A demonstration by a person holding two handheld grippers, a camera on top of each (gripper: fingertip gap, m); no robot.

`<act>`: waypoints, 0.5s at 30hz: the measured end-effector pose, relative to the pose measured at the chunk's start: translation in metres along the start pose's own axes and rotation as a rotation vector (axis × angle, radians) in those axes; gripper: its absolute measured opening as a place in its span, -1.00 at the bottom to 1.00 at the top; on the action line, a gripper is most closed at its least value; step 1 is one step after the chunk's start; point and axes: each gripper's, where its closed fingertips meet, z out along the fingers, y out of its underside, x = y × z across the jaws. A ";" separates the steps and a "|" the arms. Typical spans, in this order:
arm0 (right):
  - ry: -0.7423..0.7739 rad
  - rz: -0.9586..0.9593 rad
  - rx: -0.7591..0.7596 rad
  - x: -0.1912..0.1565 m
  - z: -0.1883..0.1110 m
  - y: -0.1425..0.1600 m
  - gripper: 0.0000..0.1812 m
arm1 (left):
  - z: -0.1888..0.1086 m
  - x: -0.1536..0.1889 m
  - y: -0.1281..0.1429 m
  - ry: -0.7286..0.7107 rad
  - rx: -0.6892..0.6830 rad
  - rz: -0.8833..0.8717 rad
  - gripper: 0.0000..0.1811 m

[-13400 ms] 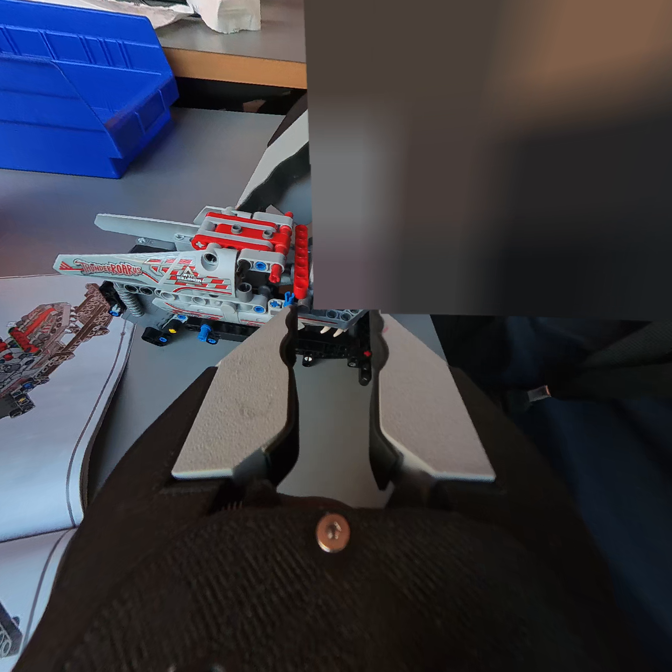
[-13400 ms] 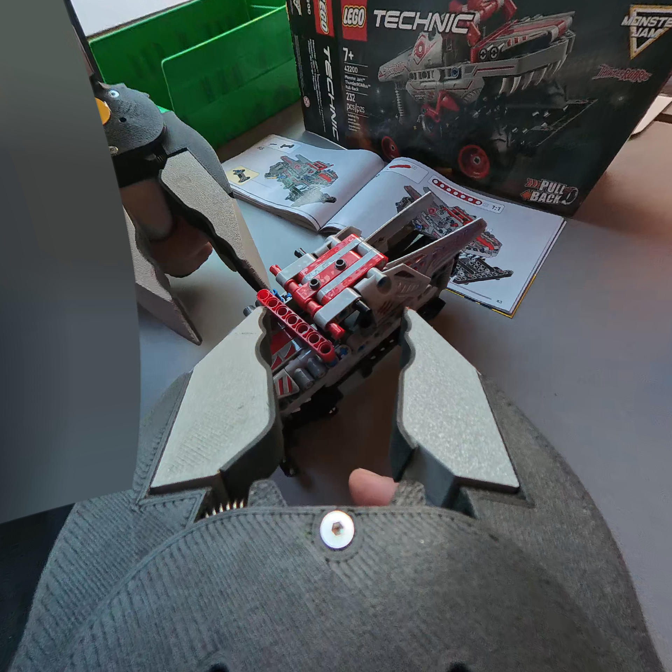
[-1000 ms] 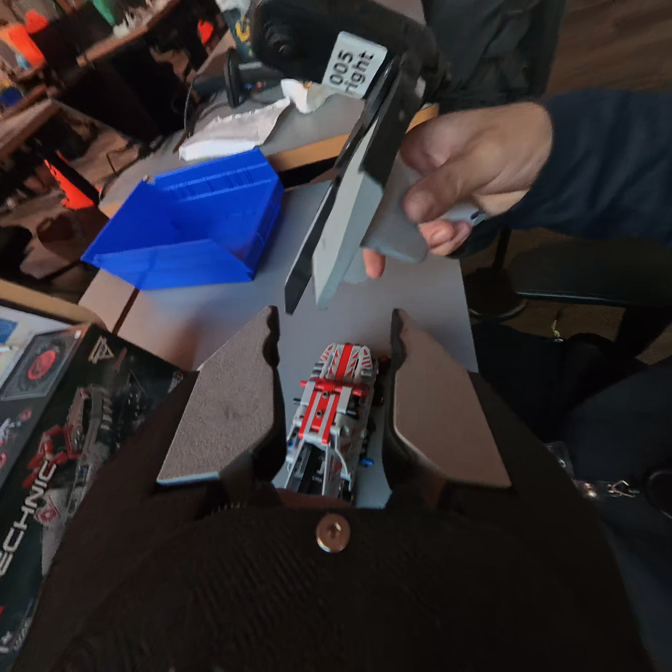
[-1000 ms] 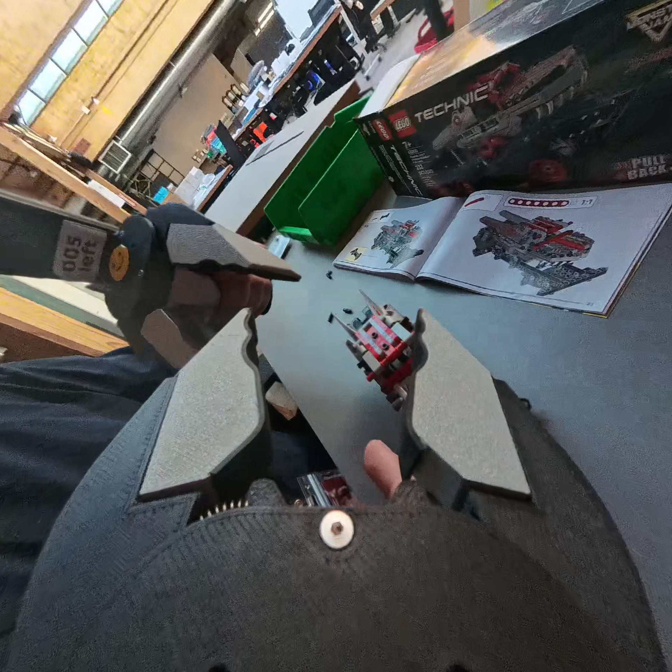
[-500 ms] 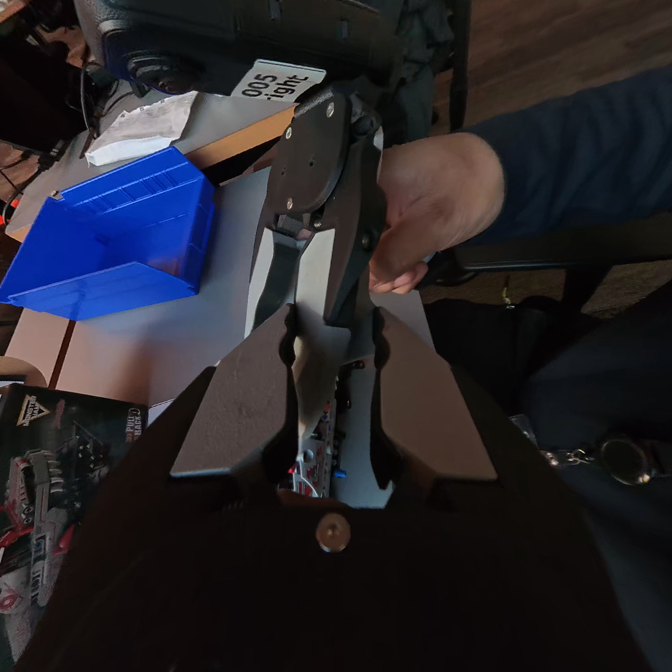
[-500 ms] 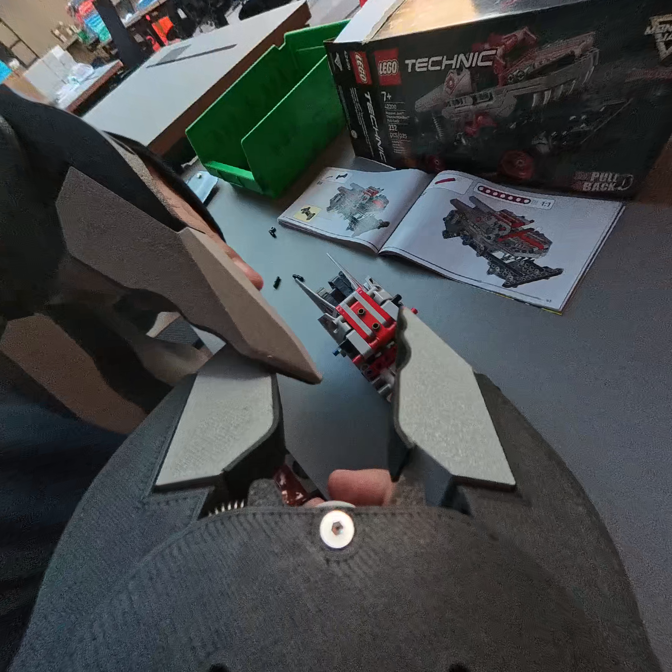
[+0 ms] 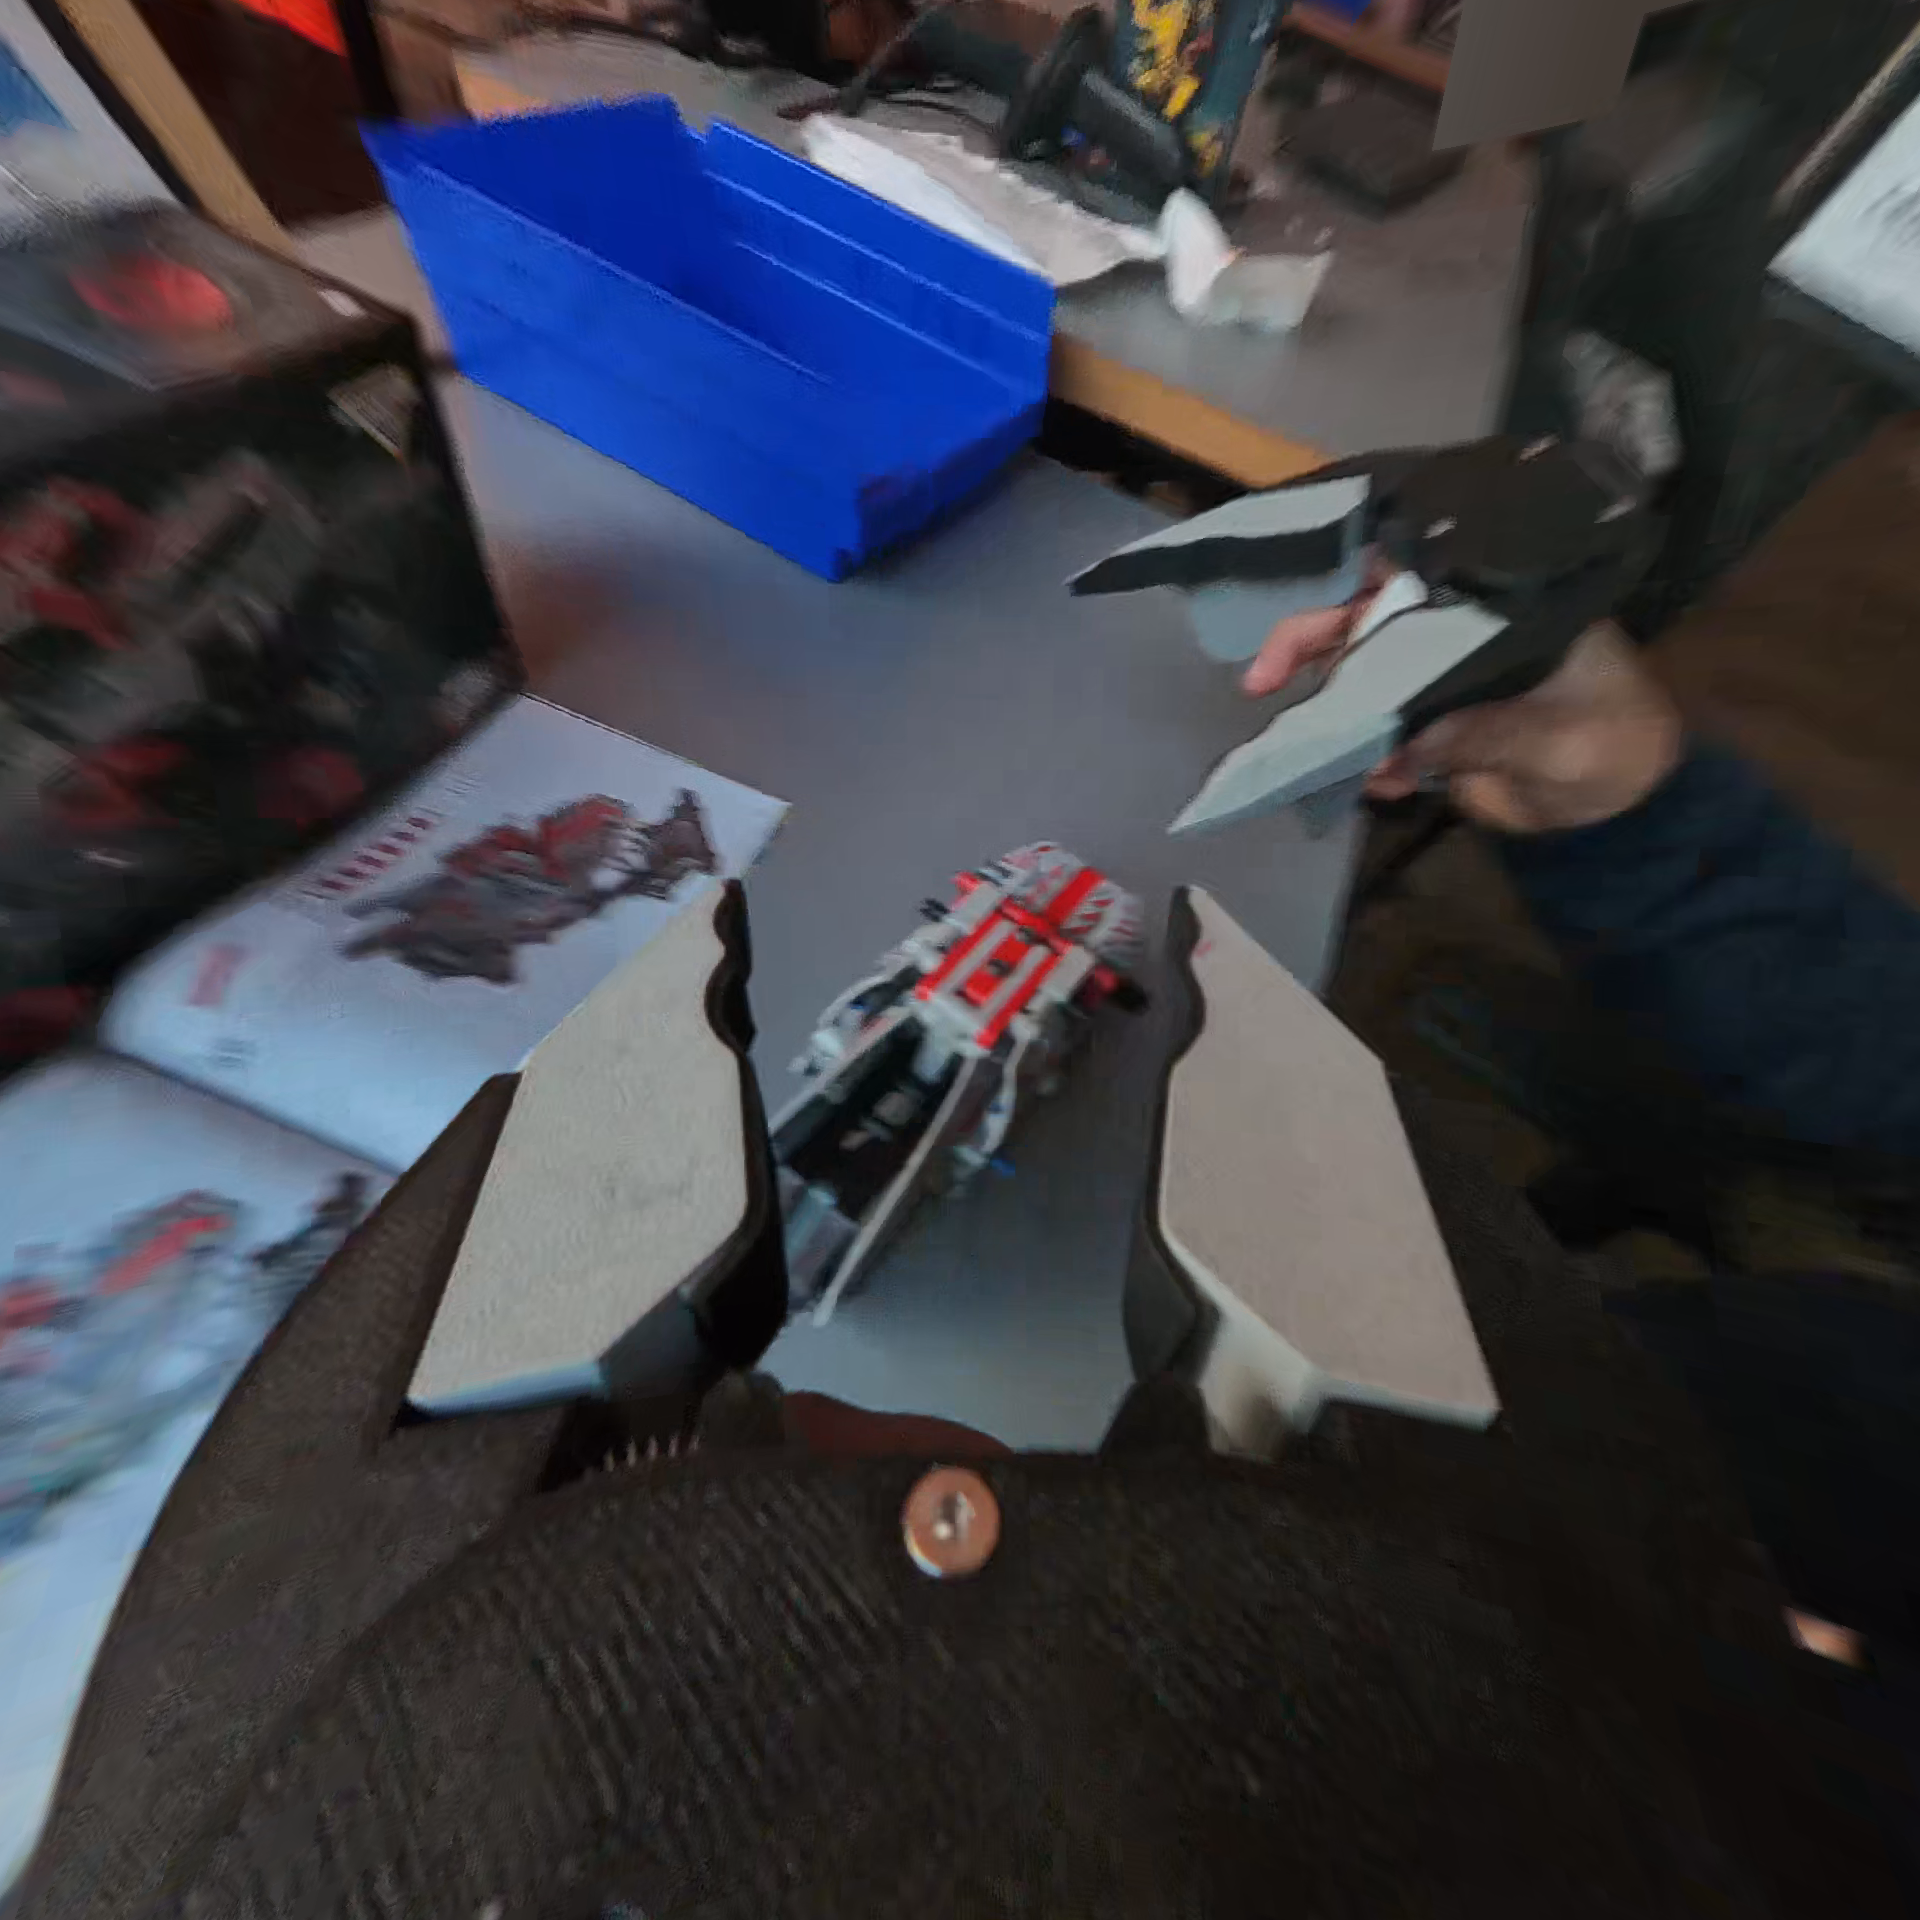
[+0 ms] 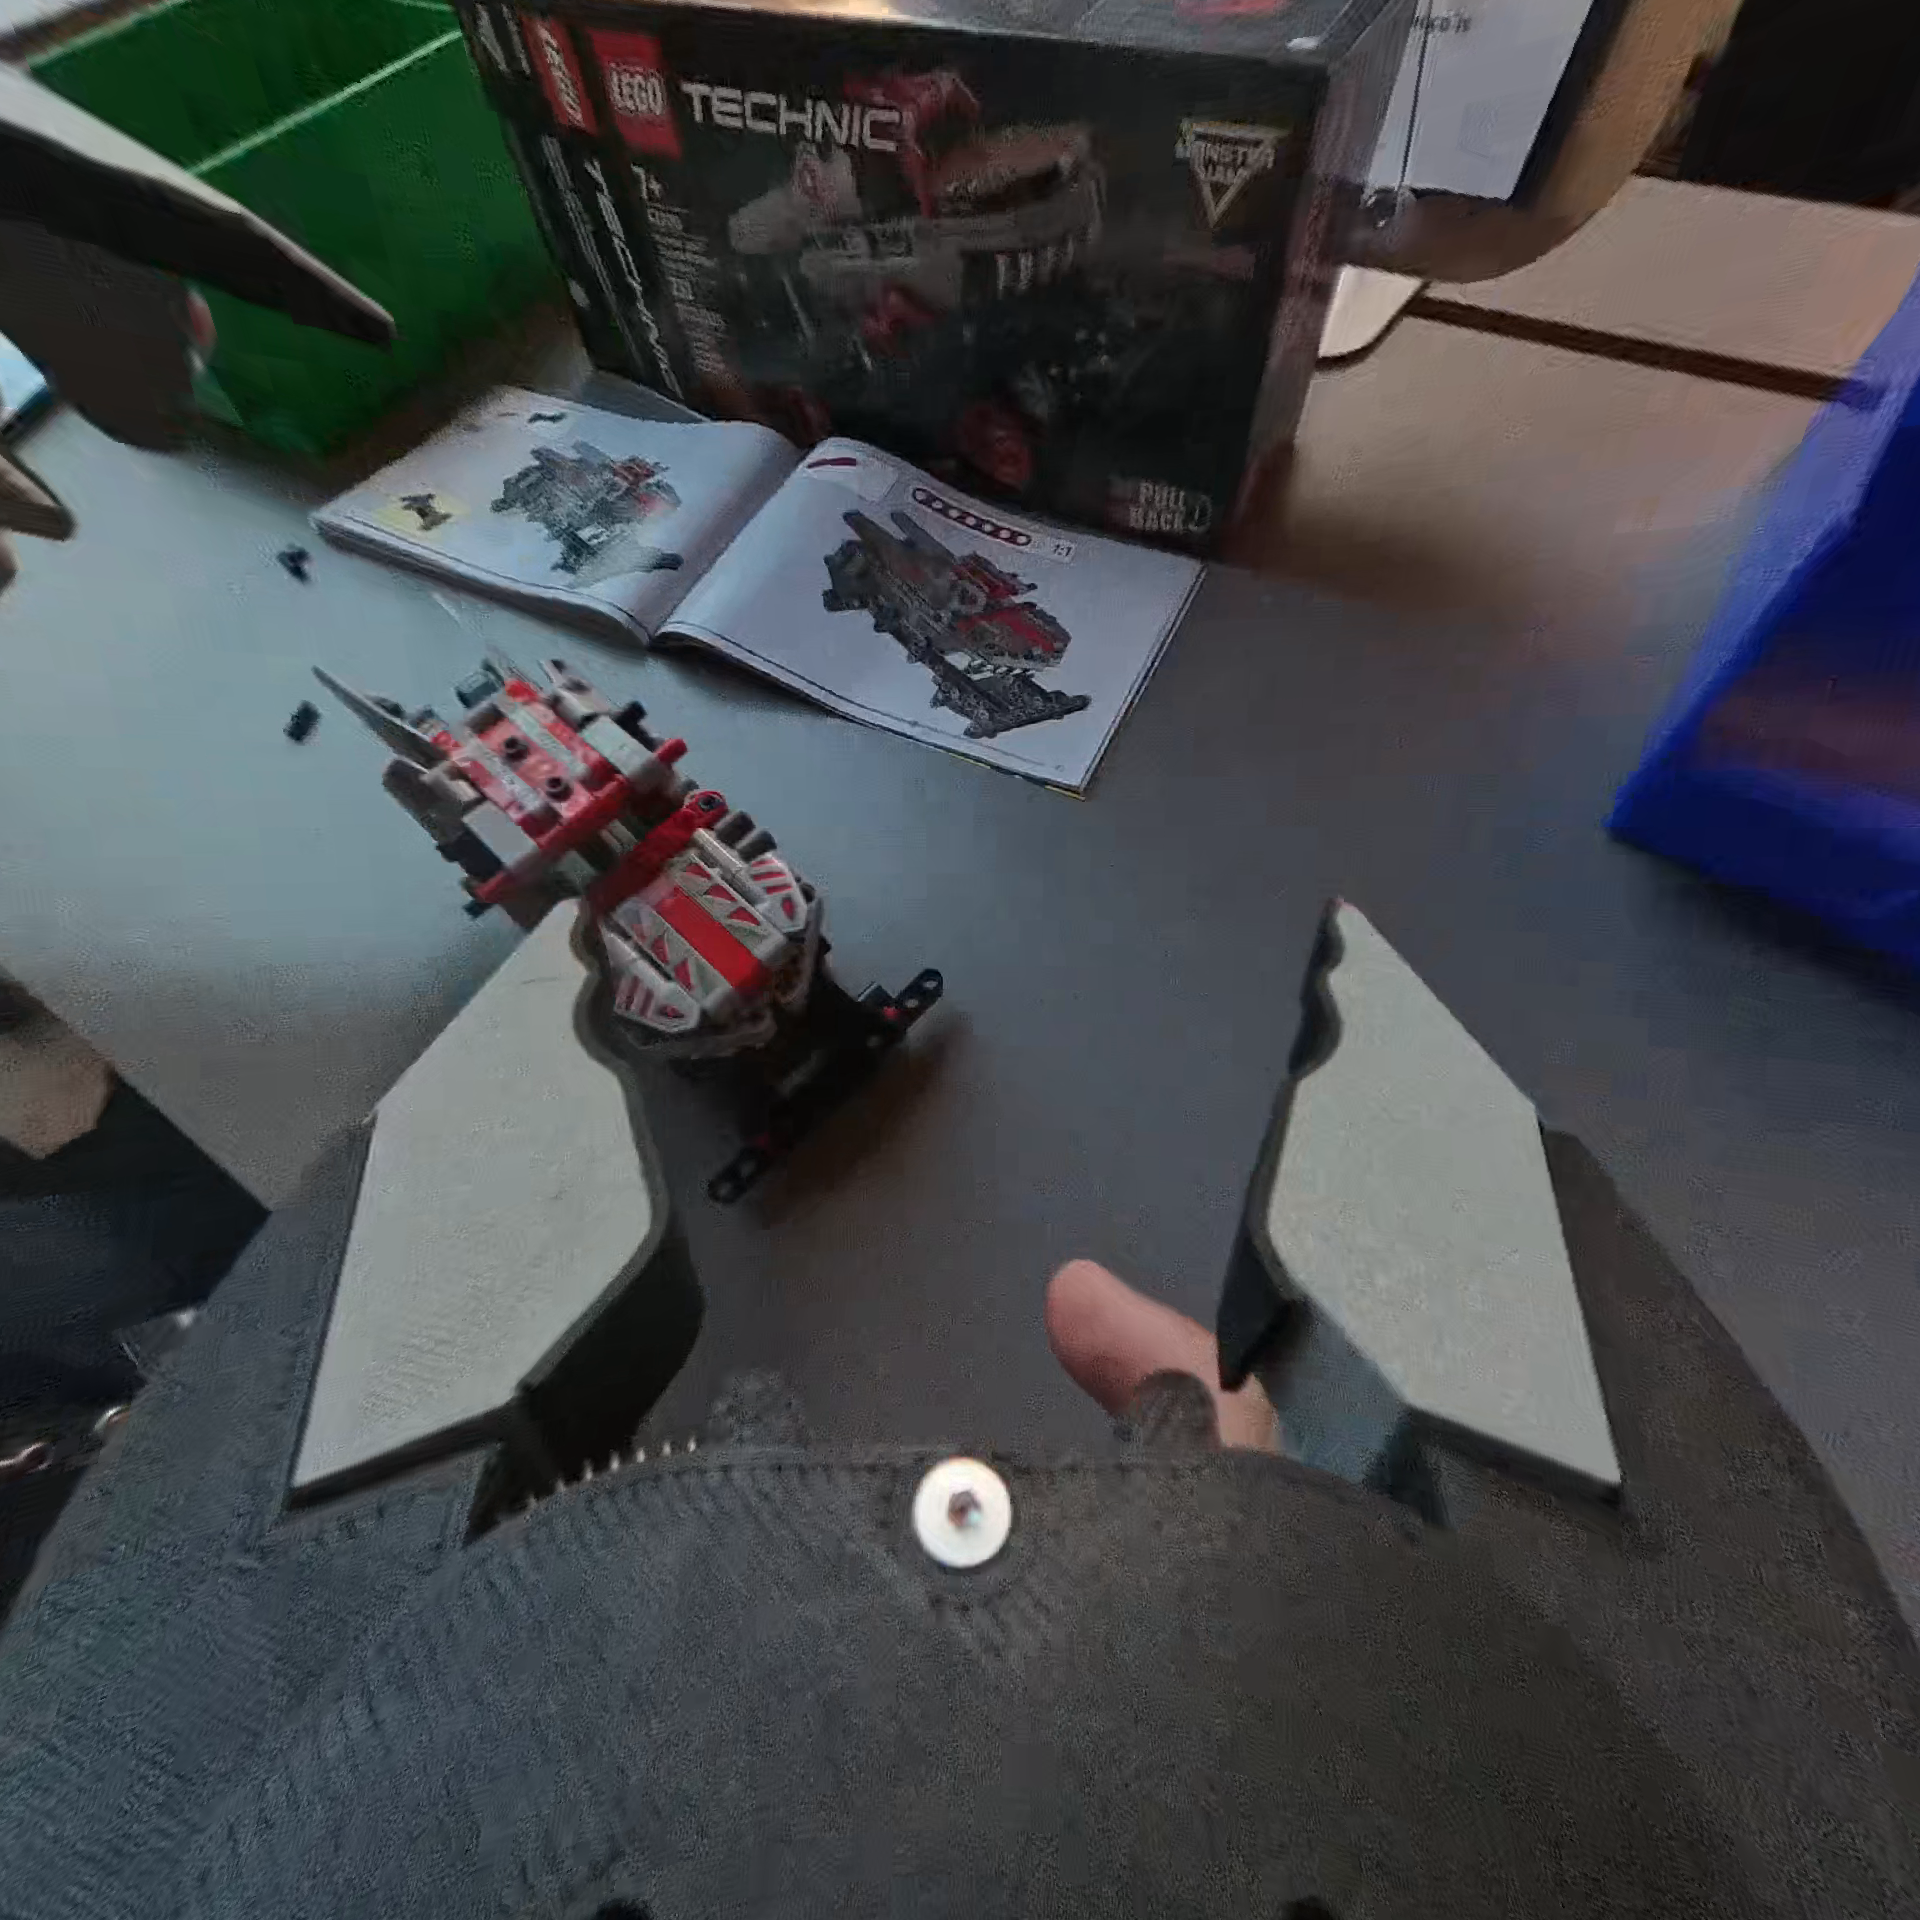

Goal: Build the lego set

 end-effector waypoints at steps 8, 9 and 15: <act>-0.241 -0.132 -0.028 -0.041 0.019 0.023 0.50 | -0.011 -0.011 0.015 0.082 0.032 -0.190 -0.13; -0.291 -0.180 -0.017 -0.050 0.020 0.026 0.49 | -0.014 -0.015 0.019 0.061 0.024 -0.179 -0.12; -0.382 -0.331 -0.054 -0.061 0.024 0.048 0.17 | -0.040 -0.039 0.060 -0.040 -0.063 0.019 0.05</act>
